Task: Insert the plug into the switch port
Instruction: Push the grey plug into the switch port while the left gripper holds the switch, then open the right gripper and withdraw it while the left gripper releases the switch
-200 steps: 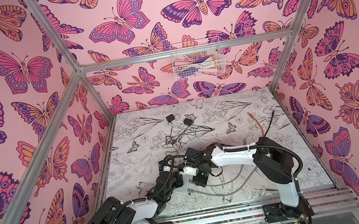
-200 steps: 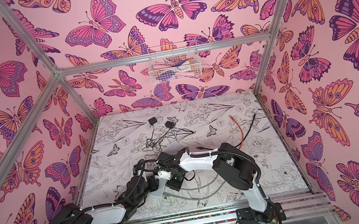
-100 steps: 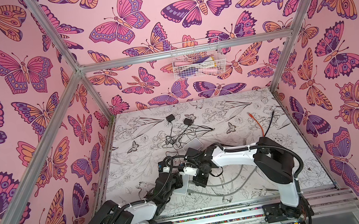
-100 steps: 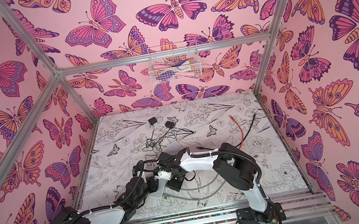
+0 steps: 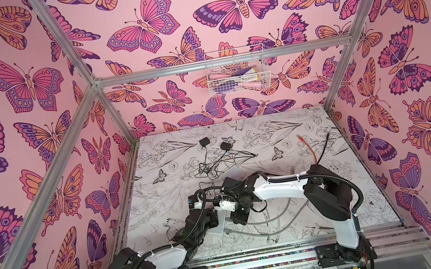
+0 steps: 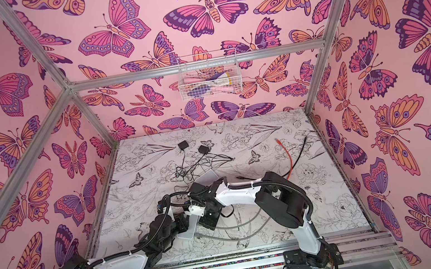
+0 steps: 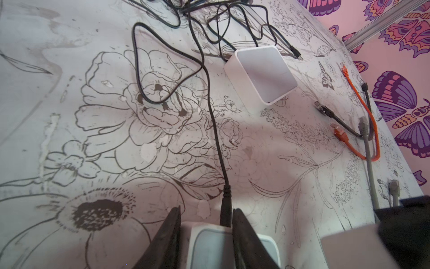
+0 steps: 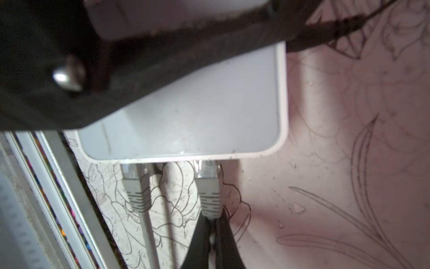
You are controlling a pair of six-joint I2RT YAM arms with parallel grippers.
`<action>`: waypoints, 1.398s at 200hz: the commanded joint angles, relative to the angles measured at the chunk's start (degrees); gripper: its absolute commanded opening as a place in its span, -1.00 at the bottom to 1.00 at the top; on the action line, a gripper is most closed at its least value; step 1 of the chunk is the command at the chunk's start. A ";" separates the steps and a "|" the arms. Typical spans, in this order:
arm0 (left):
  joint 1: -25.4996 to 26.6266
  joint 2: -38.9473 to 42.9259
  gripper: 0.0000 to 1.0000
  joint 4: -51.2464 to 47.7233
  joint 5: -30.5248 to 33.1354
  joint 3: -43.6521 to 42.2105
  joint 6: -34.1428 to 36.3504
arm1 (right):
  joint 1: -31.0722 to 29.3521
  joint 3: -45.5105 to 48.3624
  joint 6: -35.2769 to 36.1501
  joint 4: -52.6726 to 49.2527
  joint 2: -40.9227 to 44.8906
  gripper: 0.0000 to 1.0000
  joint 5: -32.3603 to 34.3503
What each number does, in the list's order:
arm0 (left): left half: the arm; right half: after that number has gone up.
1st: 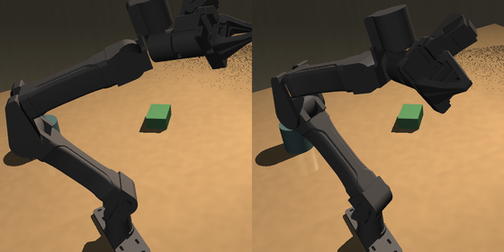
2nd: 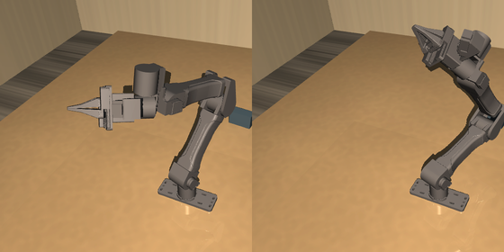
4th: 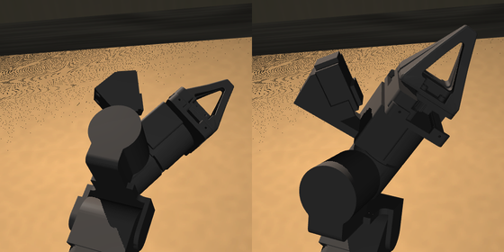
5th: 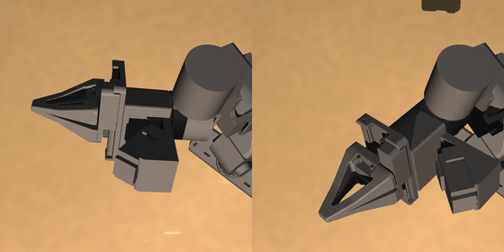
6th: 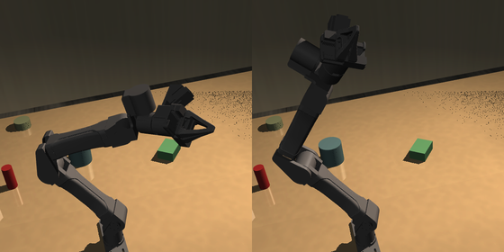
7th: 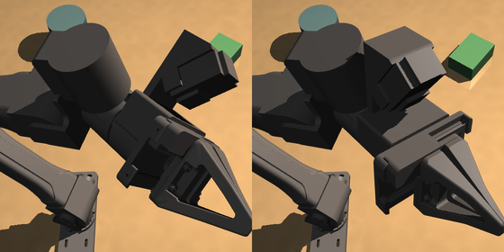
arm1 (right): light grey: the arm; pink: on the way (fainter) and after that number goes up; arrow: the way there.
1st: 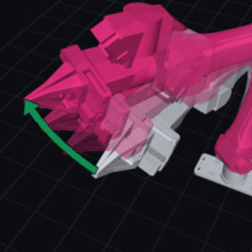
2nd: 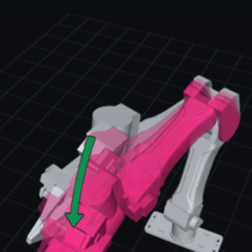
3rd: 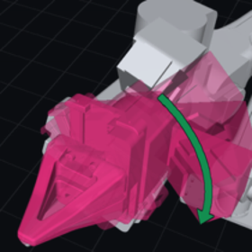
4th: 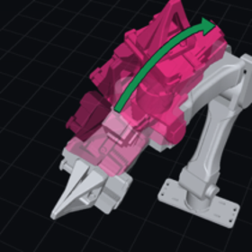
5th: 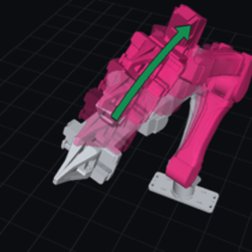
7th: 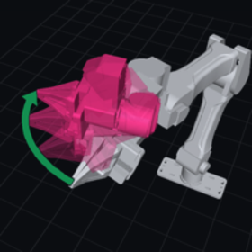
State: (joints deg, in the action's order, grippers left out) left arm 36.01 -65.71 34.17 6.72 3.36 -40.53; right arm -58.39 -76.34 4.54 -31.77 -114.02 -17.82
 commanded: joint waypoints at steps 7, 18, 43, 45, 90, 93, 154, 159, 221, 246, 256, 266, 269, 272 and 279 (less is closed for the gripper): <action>0.56 3.57 -0.18 -5.43 -15.27 0.97 0.80 | 0.03 -7.54 1.42 23.95 2.36 -0.99 -0.12; -1.10 5.43 -0.09 -7.62 -14.78 1.07 0.98 | 0.11 -6.53 1.62 23.17 3.01 -0.88 1.47; -5.01 9.80 0.17 -11.34 -13.59 0.93 1.07 | 1.03 -2.33 1.63 23.30 4.99 -0.51 3.14; -5.30 10.21 0.18 -11.59 -13.58 0.90 1.03 | 1.12 -1.98 1.58 23.37 5.18 -0.48 3.21; -8.23 19.45 0.38 -19.10 -13.25 3.66 2.94 | 2.41 5.04 1.26 23.82 12.57 -0.36 5.71; -8.24 20.03 0.38 -19.73 -13.15 3.89 3.18 | 2.48 5.37 1.27 23.71 12.91 -0.35 5.83; -8.84 27.27 0.40 -28.73 -12.06 5.42 4.58 | 2.82 12.45 -0.26 23.45 17.19 -0.33 11.99; -8.85 27.84 0.41 -29.10 -12.49 5.51 4.76 | 3.00 13.50 -0.83 23.74 17.66 -0.33 13.03; -5.53 27.56 0.44 -28.10 -22.71 8.42 6.63 | 11.87 19.91 -12.77 25.21 23.54 -0.28 20.00; 1.57 24.64 0.44 -24.90 -23.16 8.60 7.49 | 13.89 21.78 -15.82 25.71 26.54 -0.25 24.24; 4.80 23.24 0.44 -24.24 -22.97 8.60 7.63 | 14.58 22.30 -17.32 25.46 27.25 -0.24 26.88; 7.70 21.69 0.44 -23.05 -23.10 8.36 7.32 | 15.71 22.75 -18.80 25.06 27.92 -0.23 29.57; 8.54 21.22 0.44 -22.78 -23.22 8.26 7.31 | 16.15 22.91 -19.29 24.89 28.09 -0.22 30.19; 9.41 20.79 0.44 -22.24 -23.36 8.25 7.26 | 16.76 23.09 -19.83 24.71 28.34 -0.22 30.72; 11.48 19.40 0.45 -21.23 -23.76 8.30 7.38 | 18.27 23.32 -21.34 23.96 28.92 -0.22 31.98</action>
State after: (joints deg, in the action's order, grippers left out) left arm 41.89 -43.11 9.04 -14.96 11.33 -34.35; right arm -43.62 -54.26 -10.04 -6.87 -87.42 6.59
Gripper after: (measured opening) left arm 0.721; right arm 0.386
